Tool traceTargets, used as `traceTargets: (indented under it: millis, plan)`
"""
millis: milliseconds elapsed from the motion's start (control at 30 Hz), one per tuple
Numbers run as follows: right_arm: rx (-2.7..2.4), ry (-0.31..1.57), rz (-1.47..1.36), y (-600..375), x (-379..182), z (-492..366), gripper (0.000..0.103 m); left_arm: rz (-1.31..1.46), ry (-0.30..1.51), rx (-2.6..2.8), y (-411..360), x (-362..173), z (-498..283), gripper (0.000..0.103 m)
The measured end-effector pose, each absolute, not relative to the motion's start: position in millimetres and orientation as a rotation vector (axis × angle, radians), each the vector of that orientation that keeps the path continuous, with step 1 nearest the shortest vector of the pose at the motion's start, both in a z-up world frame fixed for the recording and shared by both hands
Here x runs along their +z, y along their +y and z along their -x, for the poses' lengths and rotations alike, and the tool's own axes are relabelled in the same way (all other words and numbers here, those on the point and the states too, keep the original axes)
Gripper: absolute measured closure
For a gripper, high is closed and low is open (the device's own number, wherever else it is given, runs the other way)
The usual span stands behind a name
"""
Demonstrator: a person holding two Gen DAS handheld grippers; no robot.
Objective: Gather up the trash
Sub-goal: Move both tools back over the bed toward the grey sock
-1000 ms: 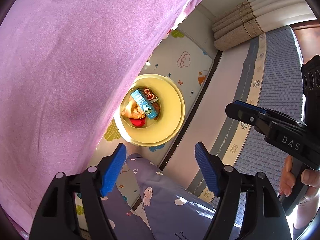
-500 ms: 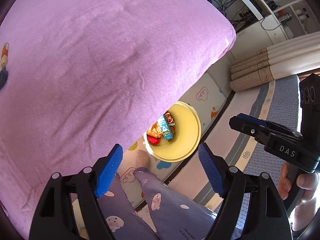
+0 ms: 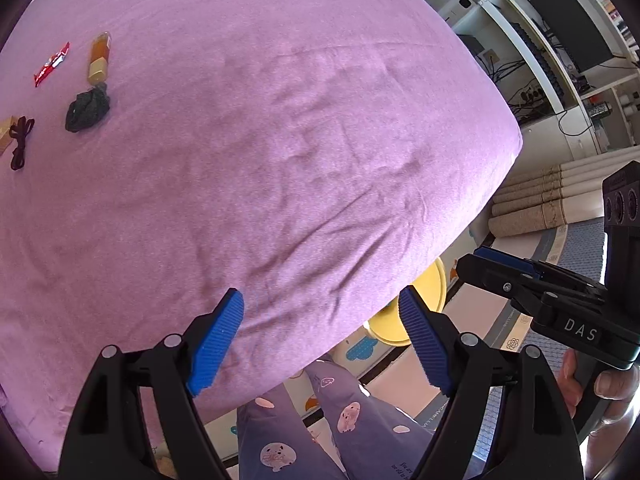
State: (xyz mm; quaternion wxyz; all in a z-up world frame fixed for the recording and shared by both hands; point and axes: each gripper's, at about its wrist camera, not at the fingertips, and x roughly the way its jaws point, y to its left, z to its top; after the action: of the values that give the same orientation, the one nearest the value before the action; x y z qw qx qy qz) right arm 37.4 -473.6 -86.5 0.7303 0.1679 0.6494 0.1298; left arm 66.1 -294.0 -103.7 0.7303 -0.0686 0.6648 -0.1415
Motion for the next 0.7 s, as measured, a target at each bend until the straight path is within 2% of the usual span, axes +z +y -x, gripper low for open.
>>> traceTargets:
  millis: [367,700]
  plan:
    - [0.341,1.424,-0.306,-364.5,-84.2,-75.2,0.063,0.19,1.421,-0.233,-176.7,-102.1,-100.6,0.023]
    - [0.392,1.43,-0.232,-306.7,-90.2,-130.2,0.063,0.247,1.418,-0.148,-115.4,-116.2,-143.5,0.023]
